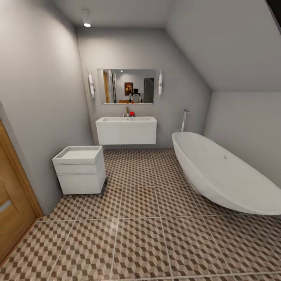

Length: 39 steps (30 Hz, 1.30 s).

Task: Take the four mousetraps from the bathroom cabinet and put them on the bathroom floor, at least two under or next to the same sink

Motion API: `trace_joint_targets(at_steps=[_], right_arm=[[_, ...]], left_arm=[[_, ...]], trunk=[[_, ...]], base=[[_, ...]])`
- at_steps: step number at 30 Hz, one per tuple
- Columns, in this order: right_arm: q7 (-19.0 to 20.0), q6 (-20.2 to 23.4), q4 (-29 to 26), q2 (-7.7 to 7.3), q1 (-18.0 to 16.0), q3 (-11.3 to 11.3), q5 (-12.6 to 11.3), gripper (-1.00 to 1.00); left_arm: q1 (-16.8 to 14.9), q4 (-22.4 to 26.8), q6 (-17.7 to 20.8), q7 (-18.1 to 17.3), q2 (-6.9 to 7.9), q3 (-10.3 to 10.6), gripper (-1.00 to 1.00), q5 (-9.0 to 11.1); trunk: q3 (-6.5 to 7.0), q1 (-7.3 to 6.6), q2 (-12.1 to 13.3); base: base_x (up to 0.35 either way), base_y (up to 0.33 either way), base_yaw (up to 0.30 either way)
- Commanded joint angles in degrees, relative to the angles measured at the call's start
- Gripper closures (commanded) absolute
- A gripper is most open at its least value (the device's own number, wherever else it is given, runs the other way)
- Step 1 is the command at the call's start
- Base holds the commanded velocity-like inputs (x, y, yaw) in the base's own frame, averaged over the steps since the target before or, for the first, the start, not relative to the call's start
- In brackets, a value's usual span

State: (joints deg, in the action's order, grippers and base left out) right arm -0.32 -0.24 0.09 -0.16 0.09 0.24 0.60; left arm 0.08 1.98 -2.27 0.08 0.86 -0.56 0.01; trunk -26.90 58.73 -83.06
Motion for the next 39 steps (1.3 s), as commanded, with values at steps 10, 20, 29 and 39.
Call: trace_joint_targets(at_steps=[10,20,29,39], right_arm=[[0.0,0.0,0.0,0.01,0.0,0.0,0.0,-1.00],[0.0,0.0,0.0,0.06,0.0,0.0,0.1,-1.00],[0.0,0.0,0.0,0.07,0.0,0.0,0.0,-1.00],[0.0,0.0,0.0,0.07,0.0,0.0,0.0,-1.00]], left_arm=[[0.0,0.1,-0.1,0.3,0.02,-0.1,-1.00,0.1],[0.0,0.1,-0.1,0.2,-0.60,-0.1,-1.00,1.6],[0.0,0.1,-0.1,0.1,-1.20,0.0,-1.00,5.2],[0.0,0.1,-0.1,0.0,-1.25,0.1,-1.00,7.0]], trunk=[[-0.03,0.00,0.0],[-0.03,0.00,0.0],[-0.03,0.00,0.0],[-0.03,0.00,0.0]], base=[[0.000,0.000,0.275],[0.000,0.000,0.277],[0.000,0.000,0.277],[0.000,0.000,0.277]])
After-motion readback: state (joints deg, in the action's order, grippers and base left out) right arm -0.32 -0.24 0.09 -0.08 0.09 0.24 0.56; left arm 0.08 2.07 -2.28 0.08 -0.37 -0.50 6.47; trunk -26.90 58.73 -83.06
